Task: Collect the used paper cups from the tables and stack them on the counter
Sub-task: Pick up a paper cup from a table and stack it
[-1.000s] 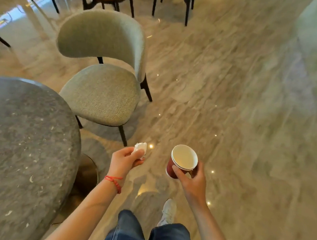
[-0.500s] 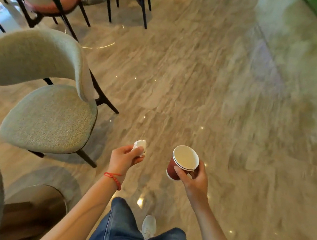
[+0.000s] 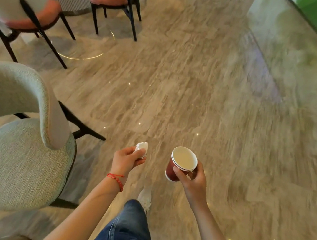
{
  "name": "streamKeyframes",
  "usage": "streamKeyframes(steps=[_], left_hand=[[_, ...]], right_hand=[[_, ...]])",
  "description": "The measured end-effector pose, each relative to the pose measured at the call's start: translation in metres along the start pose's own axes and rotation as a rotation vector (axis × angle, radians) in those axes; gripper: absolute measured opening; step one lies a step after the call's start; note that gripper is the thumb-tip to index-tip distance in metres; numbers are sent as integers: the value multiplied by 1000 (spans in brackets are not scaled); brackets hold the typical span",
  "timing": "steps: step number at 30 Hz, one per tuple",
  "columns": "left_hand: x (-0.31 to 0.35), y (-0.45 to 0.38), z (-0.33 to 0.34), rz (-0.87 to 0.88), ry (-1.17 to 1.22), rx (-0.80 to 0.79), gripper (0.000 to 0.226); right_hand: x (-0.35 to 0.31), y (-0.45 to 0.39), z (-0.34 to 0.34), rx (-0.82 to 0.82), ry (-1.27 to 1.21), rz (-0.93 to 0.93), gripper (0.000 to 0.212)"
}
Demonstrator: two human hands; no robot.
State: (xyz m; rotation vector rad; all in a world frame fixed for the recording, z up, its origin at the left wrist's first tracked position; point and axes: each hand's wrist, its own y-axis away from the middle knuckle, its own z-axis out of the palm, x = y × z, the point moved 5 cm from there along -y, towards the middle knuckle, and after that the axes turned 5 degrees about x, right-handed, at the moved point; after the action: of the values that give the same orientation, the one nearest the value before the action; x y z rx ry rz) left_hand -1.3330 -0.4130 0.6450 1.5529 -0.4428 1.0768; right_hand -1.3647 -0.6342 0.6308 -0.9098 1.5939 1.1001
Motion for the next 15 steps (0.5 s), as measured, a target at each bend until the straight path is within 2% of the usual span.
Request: streamKeyframes(steps=[7, 15], left_hand=[[73, -89, 53, 9, 32, -18, 2], [134, -191, 118, -22, 44, 17, 5]], right_hand=[[-45, -116, 31, 1, 34, -37, 52], [-80, -259, 55, -32, 61, -38, 56]])
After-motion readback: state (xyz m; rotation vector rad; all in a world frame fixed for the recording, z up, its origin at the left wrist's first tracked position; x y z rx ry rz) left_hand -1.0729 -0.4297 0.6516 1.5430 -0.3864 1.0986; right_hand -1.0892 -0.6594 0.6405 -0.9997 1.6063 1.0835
